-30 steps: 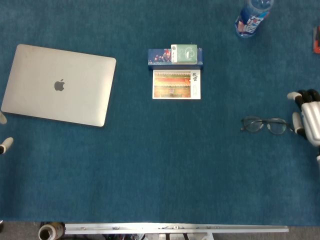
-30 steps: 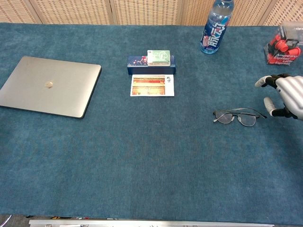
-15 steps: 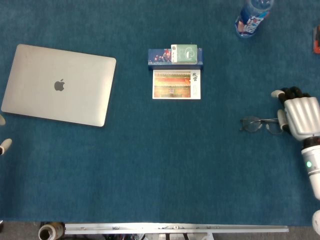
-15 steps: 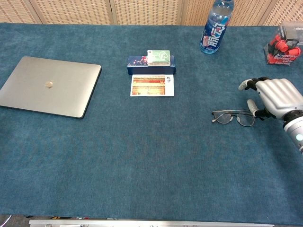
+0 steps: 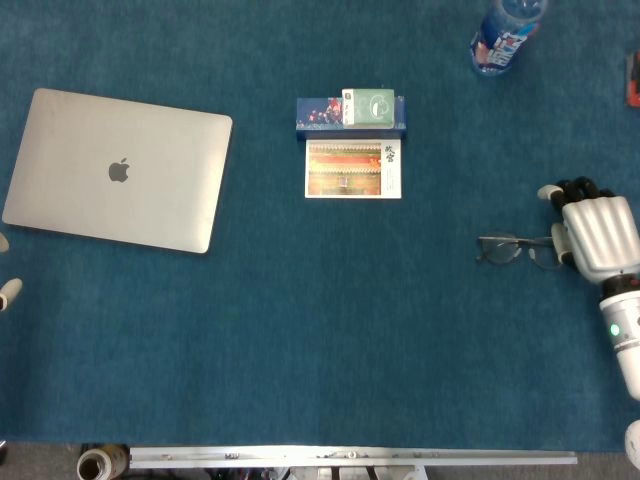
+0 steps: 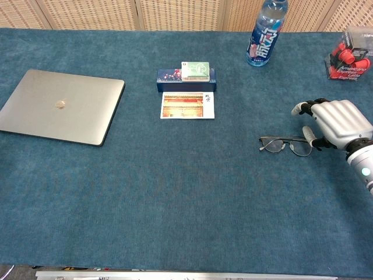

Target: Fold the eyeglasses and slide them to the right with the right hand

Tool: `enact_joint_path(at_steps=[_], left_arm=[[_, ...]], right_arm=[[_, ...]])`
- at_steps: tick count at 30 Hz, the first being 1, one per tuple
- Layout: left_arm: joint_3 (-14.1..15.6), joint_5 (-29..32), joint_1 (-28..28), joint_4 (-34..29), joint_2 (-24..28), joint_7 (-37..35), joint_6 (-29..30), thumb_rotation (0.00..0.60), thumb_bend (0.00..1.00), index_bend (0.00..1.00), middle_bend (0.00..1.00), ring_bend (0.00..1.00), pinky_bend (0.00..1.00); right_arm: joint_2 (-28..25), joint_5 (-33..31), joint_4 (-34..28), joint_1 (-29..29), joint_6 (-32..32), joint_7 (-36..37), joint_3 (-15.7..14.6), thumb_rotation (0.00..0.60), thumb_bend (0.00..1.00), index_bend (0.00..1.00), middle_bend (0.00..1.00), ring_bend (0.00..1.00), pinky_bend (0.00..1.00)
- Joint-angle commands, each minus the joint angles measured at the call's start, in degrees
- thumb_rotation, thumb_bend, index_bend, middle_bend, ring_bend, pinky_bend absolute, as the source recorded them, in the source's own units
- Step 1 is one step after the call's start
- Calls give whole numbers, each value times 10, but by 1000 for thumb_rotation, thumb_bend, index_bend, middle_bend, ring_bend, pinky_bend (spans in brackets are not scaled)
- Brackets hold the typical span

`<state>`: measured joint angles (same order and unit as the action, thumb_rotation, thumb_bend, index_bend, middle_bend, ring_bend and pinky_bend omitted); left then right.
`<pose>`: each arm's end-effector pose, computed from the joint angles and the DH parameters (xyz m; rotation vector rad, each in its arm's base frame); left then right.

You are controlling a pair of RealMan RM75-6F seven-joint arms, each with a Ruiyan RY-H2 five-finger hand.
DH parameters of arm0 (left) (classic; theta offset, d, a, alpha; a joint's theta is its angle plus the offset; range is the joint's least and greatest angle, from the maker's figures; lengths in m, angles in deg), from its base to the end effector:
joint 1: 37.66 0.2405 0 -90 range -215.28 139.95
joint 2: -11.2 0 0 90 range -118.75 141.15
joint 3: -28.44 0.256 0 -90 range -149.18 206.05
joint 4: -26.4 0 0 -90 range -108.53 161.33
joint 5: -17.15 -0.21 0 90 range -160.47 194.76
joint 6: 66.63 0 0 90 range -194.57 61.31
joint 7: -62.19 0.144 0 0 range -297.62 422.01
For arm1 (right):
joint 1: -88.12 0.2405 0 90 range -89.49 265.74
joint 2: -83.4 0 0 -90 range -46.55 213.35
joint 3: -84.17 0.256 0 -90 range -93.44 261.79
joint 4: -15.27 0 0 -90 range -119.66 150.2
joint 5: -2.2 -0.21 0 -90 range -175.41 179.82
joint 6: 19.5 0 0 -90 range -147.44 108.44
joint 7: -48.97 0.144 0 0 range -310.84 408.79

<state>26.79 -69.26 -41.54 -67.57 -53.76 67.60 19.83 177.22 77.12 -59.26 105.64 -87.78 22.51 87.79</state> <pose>-0.3064 0.1708 0.1517 -1.3998 -0.8696 -0.8608 -0.2839 -0.2410 -0.0188 1.6689 -0.8584 0.6261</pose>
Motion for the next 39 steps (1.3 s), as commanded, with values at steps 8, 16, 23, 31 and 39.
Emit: enact_joint_path(at_steps=[8, 16, 23, 31, 39], left_arm=[[0, 0, 0, -1, 0, 1, 0, 600, 0, 505, 477, 353, 538], [0, 1, 1, 1, -1, -1, 0, 600, 0, 505, 477, 353, 538], [0, 1, 1, 1, -1, -1, 0, 600, 0, 505, 477, 353, 538], [-1, 1, 1, 1, -1, -1, -1, 600, 0, 505, 477, 353, 538], [-1, -1, 0, -3, 0, 5, -1, 600, 0, 505, 477, 353, 538]], right_arm=[[-1, -2, 7, 0, 5, -7, -6, 600, 498, 311, 321, 238, 450], [1, -6, 16, 0, 11, -10, -8, 600, 498, 311, 322, 238, 450], [3, -9, 21, 0, 14, -12, -10, 600, 498, 311, 322, 238, 450], [-4, -4, 7, -2, 7, -8, -11, 600, 498, 311, 322, 238, 450], [-59, 9, -75, -17, -32, -14, -10, 600, 498, 311, 322, 238, 450]])
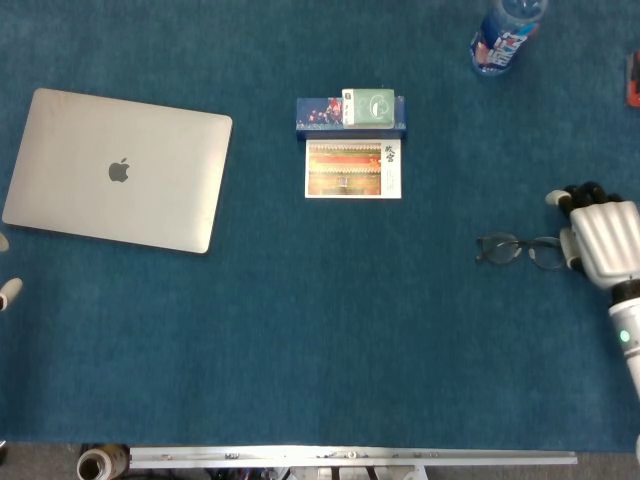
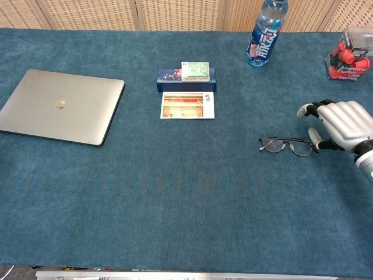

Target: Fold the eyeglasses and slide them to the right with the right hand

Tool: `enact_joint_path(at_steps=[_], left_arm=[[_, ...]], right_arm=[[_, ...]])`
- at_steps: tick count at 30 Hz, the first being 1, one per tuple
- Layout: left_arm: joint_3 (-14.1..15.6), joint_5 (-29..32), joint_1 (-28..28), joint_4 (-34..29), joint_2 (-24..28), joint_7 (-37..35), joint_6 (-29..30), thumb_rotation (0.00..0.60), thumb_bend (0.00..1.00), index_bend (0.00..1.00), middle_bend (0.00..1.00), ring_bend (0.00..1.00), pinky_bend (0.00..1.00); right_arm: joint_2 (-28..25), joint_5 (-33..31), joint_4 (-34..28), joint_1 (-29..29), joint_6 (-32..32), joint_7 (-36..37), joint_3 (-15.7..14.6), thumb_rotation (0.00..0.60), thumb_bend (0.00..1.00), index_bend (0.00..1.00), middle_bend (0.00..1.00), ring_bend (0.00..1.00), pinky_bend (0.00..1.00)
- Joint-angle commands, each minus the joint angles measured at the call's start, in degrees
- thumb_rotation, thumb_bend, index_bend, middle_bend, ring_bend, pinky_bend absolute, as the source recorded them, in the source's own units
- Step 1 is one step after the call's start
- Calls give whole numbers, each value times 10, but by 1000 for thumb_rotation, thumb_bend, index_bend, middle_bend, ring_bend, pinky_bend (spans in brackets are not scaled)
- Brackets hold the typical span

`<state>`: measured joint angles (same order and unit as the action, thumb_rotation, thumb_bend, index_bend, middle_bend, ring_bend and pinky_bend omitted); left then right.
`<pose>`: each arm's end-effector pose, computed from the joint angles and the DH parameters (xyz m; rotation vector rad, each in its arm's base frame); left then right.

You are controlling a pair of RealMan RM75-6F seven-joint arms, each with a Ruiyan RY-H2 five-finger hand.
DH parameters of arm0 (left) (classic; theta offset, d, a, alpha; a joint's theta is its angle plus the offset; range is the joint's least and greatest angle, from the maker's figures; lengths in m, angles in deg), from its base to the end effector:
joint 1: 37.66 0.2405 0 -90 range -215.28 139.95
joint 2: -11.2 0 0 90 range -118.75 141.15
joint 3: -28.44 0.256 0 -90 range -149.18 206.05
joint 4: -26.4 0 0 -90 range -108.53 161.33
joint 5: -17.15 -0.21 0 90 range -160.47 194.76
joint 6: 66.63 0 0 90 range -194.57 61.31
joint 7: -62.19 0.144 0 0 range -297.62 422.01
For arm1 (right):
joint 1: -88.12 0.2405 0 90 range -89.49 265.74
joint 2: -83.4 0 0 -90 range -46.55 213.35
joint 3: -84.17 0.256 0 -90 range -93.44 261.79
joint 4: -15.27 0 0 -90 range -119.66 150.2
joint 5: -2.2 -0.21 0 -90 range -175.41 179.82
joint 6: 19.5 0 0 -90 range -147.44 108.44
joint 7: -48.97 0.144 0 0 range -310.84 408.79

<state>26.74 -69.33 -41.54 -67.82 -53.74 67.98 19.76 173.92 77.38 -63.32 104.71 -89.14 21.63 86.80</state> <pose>-0.3054 0.1709 0.1513 -1.4023 -0.8674 -0.8593 -0.2845 -0.2327 -0.0045 1.6689 -0.8517 0.6208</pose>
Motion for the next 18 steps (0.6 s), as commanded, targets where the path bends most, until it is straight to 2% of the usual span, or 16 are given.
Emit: enact_joint_path(at_steps=[1, 9, 18], left_arm=[[-1, -1, -1, -2, 0, 2, 0, 600, 0, 505, 477, 353, 538], [-6, -11, -7, -6, 0, -2, 4, 600, 0, 505, 477, 353, 539], [-21, -14, -19, 14, -7, -31, 8, 600, 0, 507, 484, 353, 538]], right_arm=[[-34, 9, -45, -10, -24, -8, 0, 600, 498, 311, 322, 238, 450], [-107, 17, -137, -23, -57, 16, 13, 600, 498, 311, 322, 239, 438], [-198, 86, -192, -31, -77, 100, 1, 600, 499, 311, 321, 239, 436]])
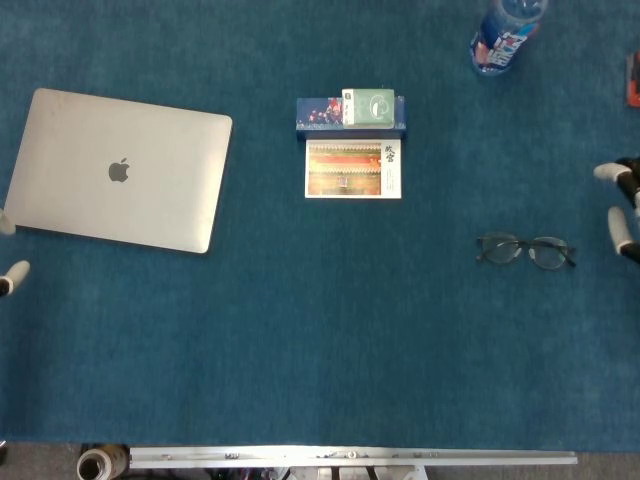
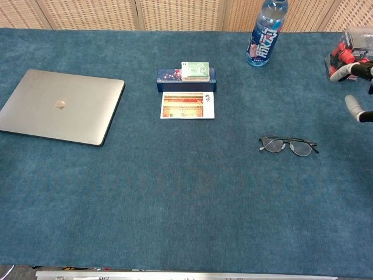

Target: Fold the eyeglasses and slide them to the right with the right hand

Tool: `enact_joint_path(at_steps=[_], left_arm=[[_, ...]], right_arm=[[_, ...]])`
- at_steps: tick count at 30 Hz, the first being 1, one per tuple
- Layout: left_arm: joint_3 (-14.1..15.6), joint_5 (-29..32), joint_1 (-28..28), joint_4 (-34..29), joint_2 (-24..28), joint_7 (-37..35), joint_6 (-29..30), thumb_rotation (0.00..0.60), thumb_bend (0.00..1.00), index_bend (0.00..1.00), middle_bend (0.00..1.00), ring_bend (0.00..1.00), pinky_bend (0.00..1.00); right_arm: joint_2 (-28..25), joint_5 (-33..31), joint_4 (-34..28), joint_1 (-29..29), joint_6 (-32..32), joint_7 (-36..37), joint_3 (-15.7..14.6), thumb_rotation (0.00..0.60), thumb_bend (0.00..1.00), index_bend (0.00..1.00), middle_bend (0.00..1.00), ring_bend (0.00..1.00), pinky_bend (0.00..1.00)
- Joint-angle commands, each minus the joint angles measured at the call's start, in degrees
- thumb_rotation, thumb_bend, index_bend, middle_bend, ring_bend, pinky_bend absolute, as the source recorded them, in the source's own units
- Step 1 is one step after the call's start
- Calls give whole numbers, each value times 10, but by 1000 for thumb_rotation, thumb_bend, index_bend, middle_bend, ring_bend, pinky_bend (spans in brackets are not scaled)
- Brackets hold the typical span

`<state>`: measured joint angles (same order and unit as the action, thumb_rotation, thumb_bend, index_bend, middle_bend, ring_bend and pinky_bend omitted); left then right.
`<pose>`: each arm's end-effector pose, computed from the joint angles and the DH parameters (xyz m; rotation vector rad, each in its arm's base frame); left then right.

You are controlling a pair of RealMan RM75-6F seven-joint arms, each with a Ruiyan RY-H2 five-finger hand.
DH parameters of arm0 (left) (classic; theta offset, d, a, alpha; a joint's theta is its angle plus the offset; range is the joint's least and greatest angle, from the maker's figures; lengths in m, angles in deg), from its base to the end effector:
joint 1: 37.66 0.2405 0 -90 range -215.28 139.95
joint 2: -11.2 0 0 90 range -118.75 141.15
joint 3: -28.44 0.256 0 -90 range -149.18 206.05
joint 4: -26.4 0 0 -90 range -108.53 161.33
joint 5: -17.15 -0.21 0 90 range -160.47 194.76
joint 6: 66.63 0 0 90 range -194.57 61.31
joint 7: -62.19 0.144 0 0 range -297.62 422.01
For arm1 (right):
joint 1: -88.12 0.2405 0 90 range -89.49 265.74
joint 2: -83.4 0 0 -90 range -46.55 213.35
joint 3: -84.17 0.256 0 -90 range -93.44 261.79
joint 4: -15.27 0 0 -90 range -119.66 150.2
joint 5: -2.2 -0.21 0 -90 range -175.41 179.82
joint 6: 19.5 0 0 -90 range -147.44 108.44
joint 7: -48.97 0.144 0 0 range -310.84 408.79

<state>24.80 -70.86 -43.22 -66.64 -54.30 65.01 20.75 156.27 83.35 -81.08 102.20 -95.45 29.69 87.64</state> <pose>-0.2962 0.1868 0.1556 -1.3959 -0.8318 -0.9596 -0.2626 -0.2232 0.0877 1.5836 -0.8520 0.8193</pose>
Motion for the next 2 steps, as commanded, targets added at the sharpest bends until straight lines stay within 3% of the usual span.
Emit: enact_joint_path(at_steps=[1, 2], left_arm=[[-1, 2, -3, 4, -1, -2, -3, 600, 0, 507, 488, 353, 538], [-1, 3, -3, 5, -1, -1, -5, 600, 0, 508, 491, 353, 538]], right_arm=[[-29, 36, -19, -10, -22, 25, -10, 600, 499, 311, 321, 239, 436], [-35, 43, -22, -13, -28, 29, -13, 600, 499, 311, 321, 238, 436]])
